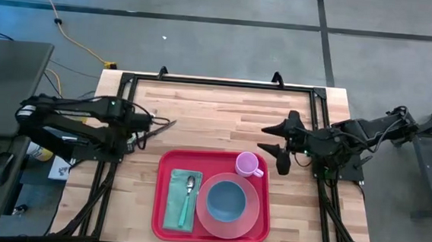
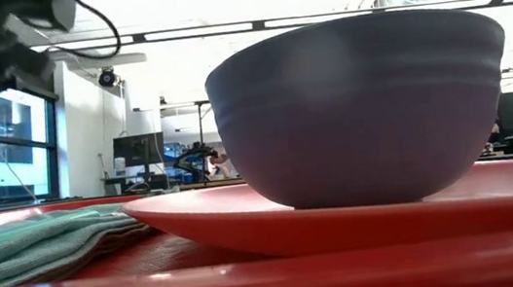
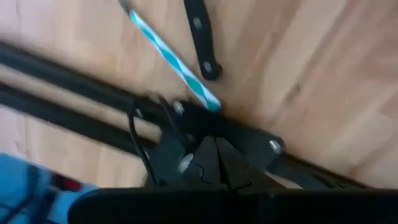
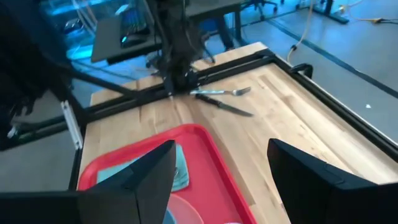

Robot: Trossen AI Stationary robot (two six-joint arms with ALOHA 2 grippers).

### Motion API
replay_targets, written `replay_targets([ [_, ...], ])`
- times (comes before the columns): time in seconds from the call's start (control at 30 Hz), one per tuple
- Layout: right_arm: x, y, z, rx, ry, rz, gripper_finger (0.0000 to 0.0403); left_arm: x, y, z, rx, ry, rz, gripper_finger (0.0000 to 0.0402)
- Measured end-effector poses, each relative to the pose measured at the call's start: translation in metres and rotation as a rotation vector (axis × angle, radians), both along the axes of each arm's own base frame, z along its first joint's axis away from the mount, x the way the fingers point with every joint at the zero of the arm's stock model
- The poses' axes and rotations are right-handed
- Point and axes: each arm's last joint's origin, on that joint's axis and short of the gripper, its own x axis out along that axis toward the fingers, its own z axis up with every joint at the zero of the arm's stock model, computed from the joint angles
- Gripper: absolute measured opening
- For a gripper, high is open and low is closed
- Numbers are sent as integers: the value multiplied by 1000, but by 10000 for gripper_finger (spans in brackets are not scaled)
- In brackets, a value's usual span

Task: Set up tray
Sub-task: Put the black table knife on top of the light blue table napkin to the left side of the blue spoon

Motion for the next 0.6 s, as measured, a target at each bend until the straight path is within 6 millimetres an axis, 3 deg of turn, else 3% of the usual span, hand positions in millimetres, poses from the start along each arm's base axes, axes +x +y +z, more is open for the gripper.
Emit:
replay_targets([
  [0.17,8,3,-3,23,-10,-35,236,6,5,-9,143,14,-85,8],
  [0.33,22,9,-11,46,4,-41,236,22,8,-14,221,-123,-147,8],
  [0.6,49,15,-25,113,26,9,236,19,9,-58,195,-94,-139,8],
])
